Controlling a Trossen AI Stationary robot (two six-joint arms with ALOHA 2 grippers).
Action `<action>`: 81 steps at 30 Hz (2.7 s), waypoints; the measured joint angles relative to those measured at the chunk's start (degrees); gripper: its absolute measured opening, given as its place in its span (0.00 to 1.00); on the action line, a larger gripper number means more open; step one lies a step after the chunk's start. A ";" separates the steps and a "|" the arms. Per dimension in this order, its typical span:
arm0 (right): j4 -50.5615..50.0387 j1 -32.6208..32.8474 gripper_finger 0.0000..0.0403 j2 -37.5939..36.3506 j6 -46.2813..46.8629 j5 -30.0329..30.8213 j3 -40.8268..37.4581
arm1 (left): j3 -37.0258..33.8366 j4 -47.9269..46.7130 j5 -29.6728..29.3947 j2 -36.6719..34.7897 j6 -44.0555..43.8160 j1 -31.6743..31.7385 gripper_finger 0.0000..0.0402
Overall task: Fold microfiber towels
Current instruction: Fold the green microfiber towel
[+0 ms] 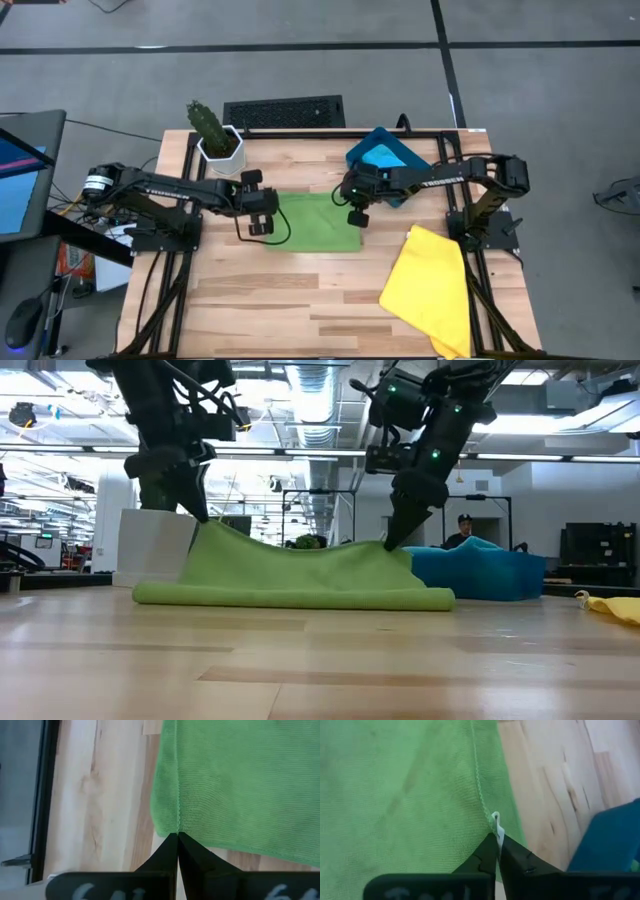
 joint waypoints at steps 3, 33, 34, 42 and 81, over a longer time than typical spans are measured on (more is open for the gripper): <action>-0.02 -0.76 0.14 0.00 0.09 0.05 -0.01 | 0.00 -0.04 -0.21 0.00 -0.34 0.36 0.00; 12.08 19.35 0.36 0.00 -1.41 -11.65 -6.90 | -6.54 15.58 10.16 -1.38 -1.20 -19.50 0.36; 13.14 20.00 0.36 0.00 -1.41 -10.04 -7.43 | -7.30 16.75 7.97 -1.22 -0.95 -20.97 0.36; 13.38 20.95 0.34 -0.04 -1.01 -7.32 -7.66 | -14.60 25.27 0.69 -0.91 -5.91 -28.67 0.36; 26.12 18.02 0.42 0.00 1.55 -6.91 -20.09 | -24.87 38.04 -6.10 -0.87 0.69 -29.61 0.36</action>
